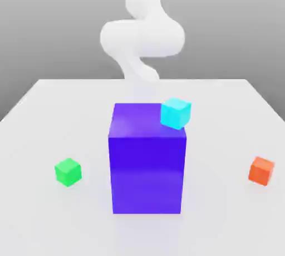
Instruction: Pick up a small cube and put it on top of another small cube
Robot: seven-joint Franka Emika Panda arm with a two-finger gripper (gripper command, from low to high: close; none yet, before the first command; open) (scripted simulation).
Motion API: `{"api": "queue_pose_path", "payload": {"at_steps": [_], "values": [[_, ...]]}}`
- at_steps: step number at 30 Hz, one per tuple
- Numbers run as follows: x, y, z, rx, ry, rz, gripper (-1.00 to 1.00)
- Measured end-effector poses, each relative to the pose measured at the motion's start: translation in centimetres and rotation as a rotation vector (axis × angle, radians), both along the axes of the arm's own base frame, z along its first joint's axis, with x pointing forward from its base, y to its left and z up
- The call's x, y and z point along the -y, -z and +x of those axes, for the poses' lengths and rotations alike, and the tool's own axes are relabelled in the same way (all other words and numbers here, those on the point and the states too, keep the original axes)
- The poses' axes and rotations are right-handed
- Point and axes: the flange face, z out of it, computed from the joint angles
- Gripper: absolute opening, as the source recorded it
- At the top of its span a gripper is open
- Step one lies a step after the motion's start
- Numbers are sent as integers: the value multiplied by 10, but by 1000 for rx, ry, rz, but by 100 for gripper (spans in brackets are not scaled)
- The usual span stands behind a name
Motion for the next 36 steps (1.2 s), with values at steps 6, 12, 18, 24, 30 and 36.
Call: {"api": "queue_pose_path", "payload": {"at_steps": [6, 12, 18, 24, 30, 36], "values": [[49, 61, 69, -131, 144, 45, 0], [108, 134, 120, -255, 287, 98, 0], [178, 222, 150, -375, 440, 158, 0], [242, 319, 159, -492, 582, 224, 0], [300, 425, 145, -608, 723, 297, 0], [333, 530, 124, -681, 817, 348, 0]]}}
